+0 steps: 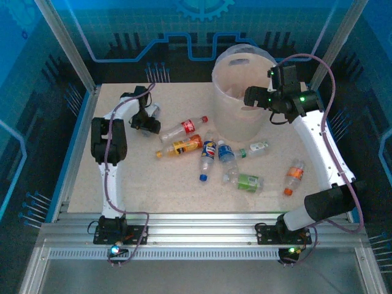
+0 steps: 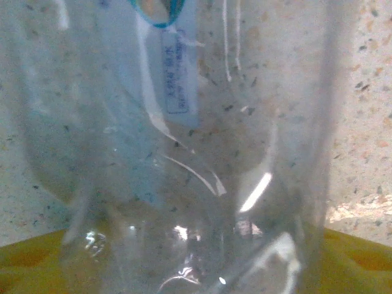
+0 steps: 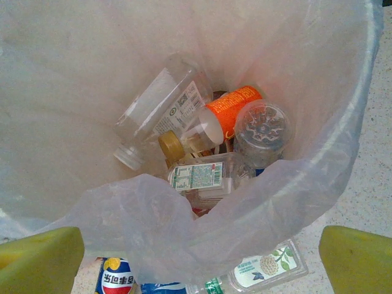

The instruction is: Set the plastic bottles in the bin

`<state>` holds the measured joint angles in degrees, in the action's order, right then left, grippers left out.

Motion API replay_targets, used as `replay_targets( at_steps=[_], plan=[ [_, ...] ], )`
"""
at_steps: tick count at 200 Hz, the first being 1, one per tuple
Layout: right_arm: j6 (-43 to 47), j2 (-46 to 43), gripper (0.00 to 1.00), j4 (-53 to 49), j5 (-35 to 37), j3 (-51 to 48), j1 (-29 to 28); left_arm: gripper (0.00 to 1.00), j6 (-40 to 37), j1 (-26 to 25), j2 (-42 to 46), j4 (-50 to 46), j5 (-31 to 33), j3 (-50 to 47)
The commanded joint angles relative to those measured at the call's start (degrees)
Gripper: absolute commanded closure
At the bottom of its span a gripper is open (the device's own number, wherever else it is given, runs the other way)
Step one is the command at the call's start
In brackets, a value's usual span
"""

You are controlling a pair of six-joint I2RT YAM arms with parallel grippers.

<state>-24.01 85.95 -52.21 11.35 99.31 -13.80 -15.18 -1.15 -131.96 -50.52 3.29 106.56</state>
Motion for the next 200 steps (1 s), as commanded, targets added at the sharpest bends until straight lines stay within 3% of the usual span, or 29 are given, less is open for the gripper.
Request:
replay_targets(
  at_steps=[1, 27, 117, 166, 200],
  plan=[
    [-0.76, 0.54, 0.00, 0.97, -0.93, -0.43, 0.44, 0.32, 1.52, 0.53, -1.23, -1.60, -0.49, 0.53],
    [-0.78, 0.53, 0.00, 1.14, -1.07, -0.67, 0.44, 0.41, 2.48, 0.53, 0.87, -0.58, -0.51, -0.05],
    [-0.71, -0.85, 0.00, 1.88, -1.67, -1.58, 0.39, 0.42, 6.84, 0.44, 11.27, 5.77, -1.84, -3.98],
    [-0.76, -2.51, 0.00, 3.75, -5.66, -2.47, 0.44, 0.42, 12.23, -1.19, 24.00, 13.80, -6.95, -11.51],
    [-0.77, -3.90, 0.00, 7.96, -12.82, -4.11, 0.50, 0.41, 16.91, -5.64, 34.76, 21.21, -12.45, -20.04]
  ],
)
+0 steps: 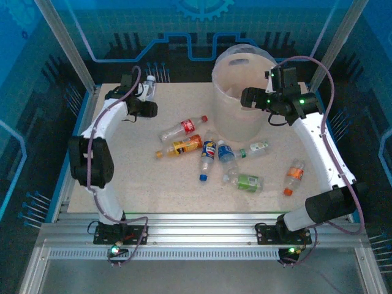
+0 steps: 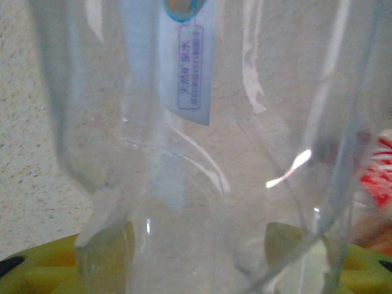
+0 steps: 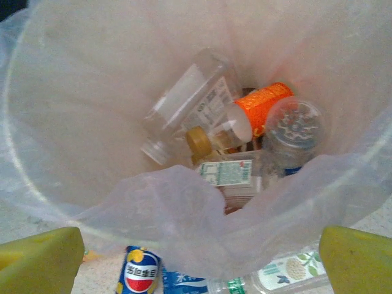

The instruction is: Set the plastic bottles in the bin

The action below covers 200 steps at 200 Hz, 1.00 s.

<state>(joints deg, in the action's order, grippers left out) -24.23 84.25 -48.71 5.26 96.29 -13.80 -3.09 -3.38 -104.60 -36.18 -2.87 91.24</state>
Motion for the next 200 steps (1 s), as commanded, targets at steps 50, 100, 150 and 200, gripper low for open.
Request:
replay_targets(
  at_steps=[50, 100, 150, 200],
  plan=[
    [-2.37, -1.73, 0.00, 13.60, -23.98, -2.88, 0.26, 0.39, 18.52, -10.28, 18.74, 21.98, -18.36, -16.16],
    [-3.33, 1.71, 0.00, 20.38, -36.89, -0.95, -3.03, 0.37, 25.34, -17.94, 20.78, 30.33, -25.12, -19.33],
    [-1.65, 6.30, 0.00, 17.96, -36.80, 3.70, -7.10, 0.65, 30.97, -21.76, 19.93, 37.12, -26.46, -20.67],
    [-2.00, 5.64, 0.00, 15.67, -32.98, 3.41, -7.13, 0.71, 33.32, -21.90, 19.26, 41.50, -27.02, -22.43]
  ],
)
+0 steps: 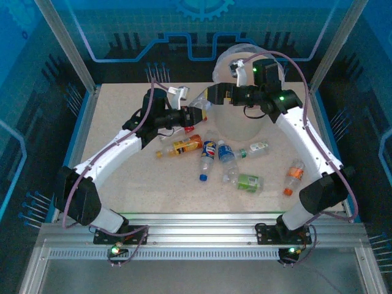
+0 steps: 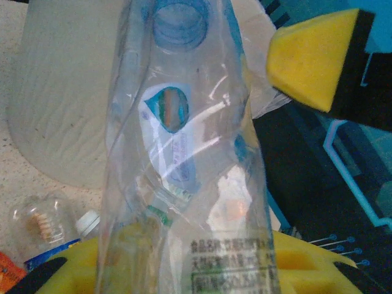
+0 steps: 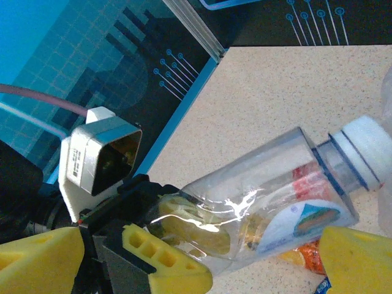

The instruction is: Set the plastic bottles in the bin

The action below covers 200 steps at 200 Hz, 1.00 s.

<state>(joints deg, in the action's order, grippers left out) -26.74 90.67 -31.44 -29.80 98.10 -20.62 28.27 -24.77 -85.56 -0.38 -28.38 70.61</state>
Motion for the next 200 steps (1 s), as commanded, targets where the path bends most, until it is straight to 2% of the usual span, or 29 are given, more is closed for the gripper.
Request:
replay_targets(
  at_steps=[1, 19, 78, 132, 165, 200],
  plan=[
    [0.41, -0.88, 0.00, -1.91, 2.57, 1.57, -0.37, 0.71, 1.96, -0.48, 0.26, 5.81, -1.55, -1.88],
    [-1.64, -1.61, 0.00, -2.80, 4.66, 1.04, -0.30, 0.70, 1.80, -0.49, 1.59, 6.84, -1.44, -2.53],
    [-12.14, -2.18, 0.00, 4.49, 0.84, -4.18, -1.18, 0.70, 0.03, -0.87, 9.52, 5.08, 4.18, -6.72],
    [-13.55, 0.85, 0.00, 7.89, 0.35, -1.85, -5.29, 0.70, -2.31, -2.24, 14.75, 5.72, 5.97, -9.60],
    [-15.23, 2.04, 0.01, 10.30, 0.45, -1.40, -7.17, 0.70, -2.53, -3.42, 16.01, 9.56, 6.05, -11.31],
    [-17.22, 2.66, 0.07, 13.69, -0.73, -1.73, -8.29, 0.70, -2.31, -4.21, 15.87, 12.60, 6.14, -11.85]
  ],
)
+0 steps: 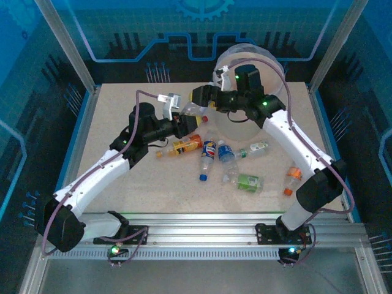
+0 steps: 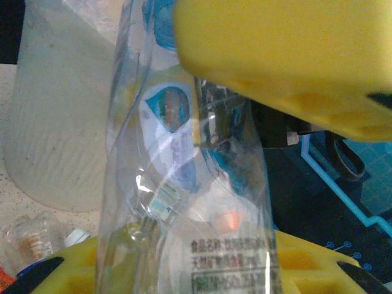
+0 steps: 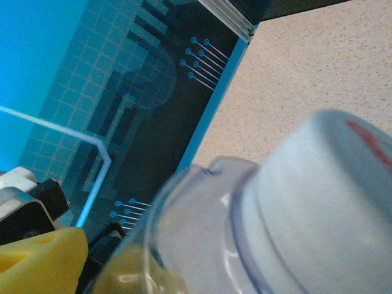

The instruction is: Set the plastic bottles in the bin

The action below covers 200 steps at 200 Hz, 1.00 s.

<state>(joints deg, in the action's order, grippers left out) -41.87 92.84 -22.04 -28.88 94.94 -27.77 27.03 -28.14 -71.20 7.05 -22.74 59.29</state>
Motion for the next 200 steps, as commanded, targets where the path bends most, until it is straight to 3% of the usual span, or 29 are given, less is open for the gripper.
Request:
replay_targets(
  at_steps=[1, 31, 52, 64, 83, 86, 130, 163, 200],
  plan=[
    [-2.13, 0.50, 0.07, 4.38, -1.67, 1.46, -1.19, 0.70, -1.08, -0.85, 1.51, 5.26, 0.51, -0.55],
    [-2.16, 0.34, 0.22, 5.52, -1.80, 1.62, -1.67, 0.69, -0.83, -1.17, 1.33, 7.00, 0.42, -0.66],
    [-1.50, 0.11, 0.40, 4.92, -1.21, 2.03, -1.65, 0.63, -0.86, -1.29, 1.27, 6.87, 0.54, -0.51],
    [-0.87, 0.02, 0.49, 4.27, -0.87, 2.55, -1.67, 0.46, -0.95, -1.21, 1.31, 6.67, 0.72, -0.40],
    [0.88, 0.28, 0.54, 1.93, -0.05, 4.64, -1.65, 0.03, -1.28, -1.25, 1.70, 5.92, 0.86, -0.26],
    [1.28, 0.32, 0.54, 1.32, 0.13, 5.14, -1.59, 0.01, -1.40, -1.25, 1.80, 5.73, 0.98, -0.23],
    [12.97, 2.29, 0.55, -12.74, 8.38, 18.42, -0.91, 0.01, -4.22, -1.24, 6.06, 4.78, 5.91, -2.29],
    [24.51, 5.82, 0.56, -24.39, 23.32, 32.45, -0.20, 0.01, -5.55, -1.26, 10.49, 6.49, 11.89, -6.42],
    [33.39, 10.05, 0.56, -28.42, 37.92, 41.24, 2.41, 0.01, -6.40, -1.16, 13.57, 6.60, 16.75, -9.20]
  ],
)
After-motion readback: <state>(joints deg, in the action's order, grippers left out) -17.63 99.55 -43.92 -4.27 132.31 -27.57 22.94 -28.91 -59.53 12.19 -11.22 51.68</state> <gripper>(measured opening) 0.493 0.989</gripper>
